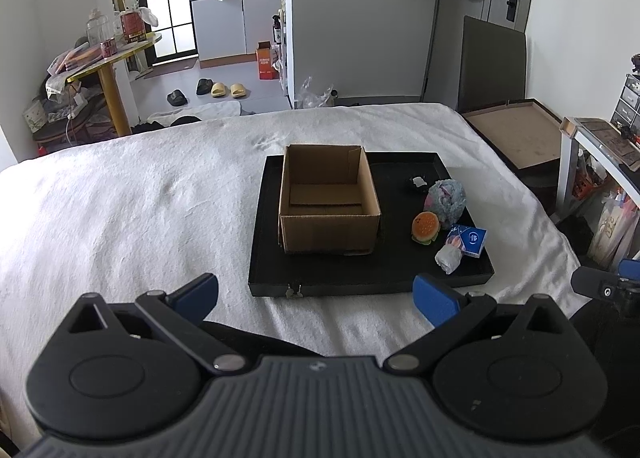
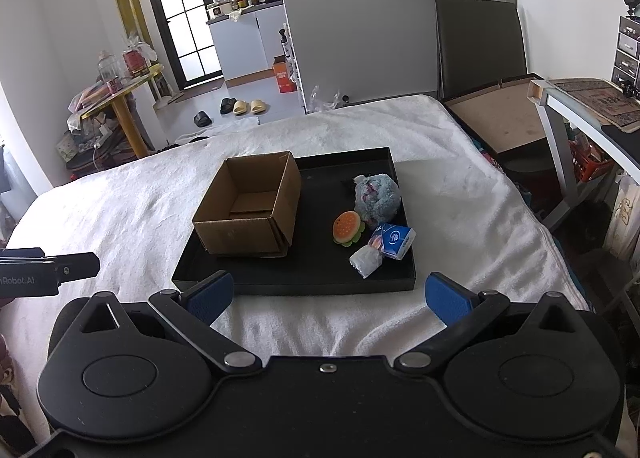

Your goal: Organize soft objects

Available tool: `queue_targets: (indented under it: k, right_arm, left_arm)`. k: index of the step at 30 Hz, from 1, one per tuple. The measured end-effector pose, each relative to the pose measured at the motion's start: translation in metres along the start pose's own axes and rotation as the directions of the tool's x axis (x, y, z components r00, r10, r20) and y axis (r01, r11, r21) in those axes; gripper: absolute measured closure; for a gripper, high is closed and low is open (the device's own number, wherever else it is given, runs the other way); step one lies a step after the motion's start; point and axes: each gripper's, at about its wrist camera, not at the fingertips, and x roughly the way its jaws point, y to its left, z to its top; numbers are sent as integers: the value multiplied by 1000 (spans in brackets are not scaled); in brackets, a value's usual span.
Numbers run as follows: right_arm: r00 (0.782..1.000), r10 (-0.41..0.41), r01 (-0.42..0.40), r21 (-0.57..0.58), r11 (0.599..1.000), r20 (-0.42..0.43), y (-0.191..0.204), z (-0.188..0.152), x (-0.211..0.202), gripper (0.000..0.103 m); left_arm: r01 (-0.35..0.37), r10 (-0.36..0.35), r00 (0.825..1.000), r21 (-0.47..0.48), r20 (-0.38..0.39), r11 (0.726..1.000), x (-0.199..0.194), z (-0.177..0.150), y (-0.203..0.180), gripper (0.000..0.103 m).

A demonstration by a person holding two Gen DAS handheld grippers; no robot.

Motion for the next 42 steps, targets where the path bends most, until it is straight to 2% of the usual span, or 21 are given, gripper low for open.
queue_targets:
  k: [7, 11, 26, 42]
  right_arm:
    - [1000, 0, 0, 3, 1000, -2, 0, 0, -1, 0]
    - [1000, 25, -25, 14, 1000, -11, 0, 1, -3, 0]
    - [1000, 15, -15, 14, 1000, -1, 1, -1, -6, 0]
    - [998, -26, 28, 53, 998, -50, -12, -1, 35, 0]
  left_arm:
    - [-6, 6, 1000, -12, 23, 1000, -4, 0, 0, 0]
    - [-3, 3, 1000, -18, 20, 1000, -4, -3, 1, 0]
    - [5, -5, 1000, -31, 12, 1000, 1, -4, 5, 0]
    - [-10, 8, 999, -57, -37, 998, 50, 6, 12, 0]
